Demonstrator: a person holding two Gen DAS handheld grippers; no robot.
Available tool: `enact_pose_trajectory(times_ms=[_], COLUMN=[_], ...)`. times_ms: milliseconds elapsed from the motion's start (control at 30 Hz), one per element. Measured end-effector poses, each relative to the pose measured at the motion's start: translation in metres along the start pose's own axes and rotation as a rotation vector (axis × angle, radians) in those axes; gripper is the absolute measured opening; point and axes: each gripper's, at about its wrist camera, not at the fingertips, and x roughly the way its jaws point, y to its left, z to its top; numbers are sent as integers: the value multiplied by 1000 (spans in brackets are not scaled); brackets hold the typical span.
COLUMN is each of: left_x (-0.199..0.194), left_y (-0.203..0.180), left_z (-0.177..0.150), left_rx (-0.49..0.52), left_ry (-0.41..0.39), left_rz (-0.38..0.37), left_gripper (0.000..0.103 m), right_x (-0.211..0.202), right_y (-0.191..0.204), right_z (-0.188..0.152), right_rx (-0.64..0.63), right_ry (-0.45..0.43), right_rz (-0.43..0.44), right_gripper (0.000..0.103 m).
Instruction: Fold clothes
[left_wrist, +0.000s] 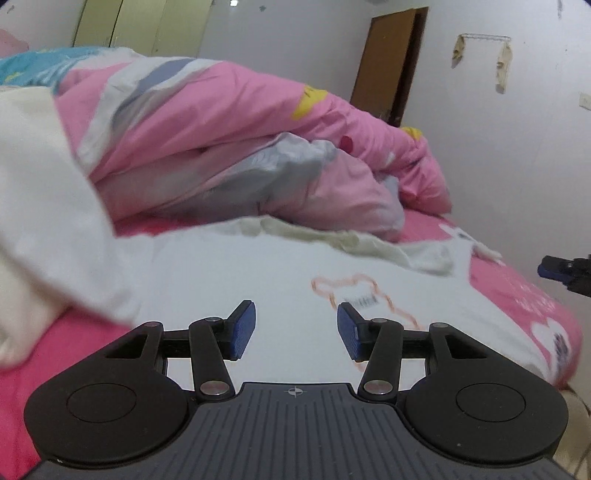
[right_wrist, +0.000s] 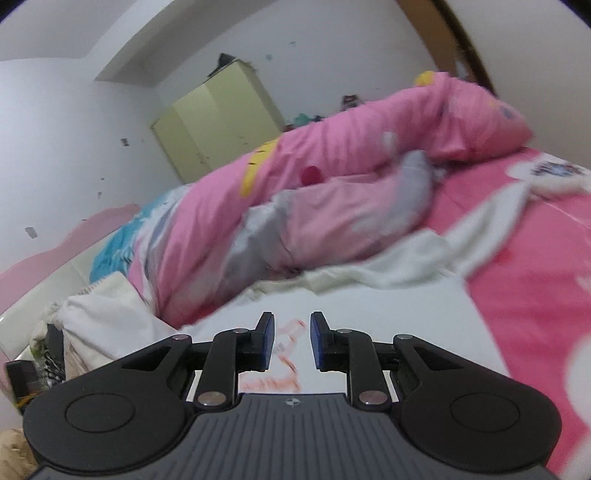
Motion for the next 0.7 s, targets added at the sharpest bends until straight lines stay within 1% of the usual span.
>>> enact_pose_trajectory(times_ms=[67, 133, 200, 300, 400, 500, 567, 633, 667, 700], left_x=[34, 66, 96, 122, 133, 142, 141, 137, 137, 136], left_y=[7, 14, 24, 44, 67, 87, 98, 101, 102, 103], left_z=[11, 19, 24, 22, 13, 9, 8, 7, 5, 5], left_rx=[-17, -29, -36, -57, -108, -168, -225, -240, -242, -243], left_ry=[6, 19, 21, 10, 25, 81, 76, 64, 62, 62], left_rz=[19, 62, 118, 200, 243, 291, 271, 269, 269, 266], left_gripper=[49, 49, 49, 49, 49, 49, 49, 49, 49, 49], right_x=[35, 70, 115, 185, 252, 325, 371, 417, 436, 453], right_y=[6, 13, 31, 60, 89, 105, 107, 104, 100, 95], right_z=[11, 21, 29, 35, 35, 28, 23, 23, 25, 28], right_rx=[-29, -61, -110, -188, -260, -310, -319, -306, -305, -289], right_ry=[36, 76, 139, 230, 305, 391, 441, 476, 470, 461], right_rz=[22, 46, 76, 116, 150, 171, 171, 144, 118, 100], right_gripper=[22, 22, 22, 22, 22, 22, 21, 21, 19, 8])
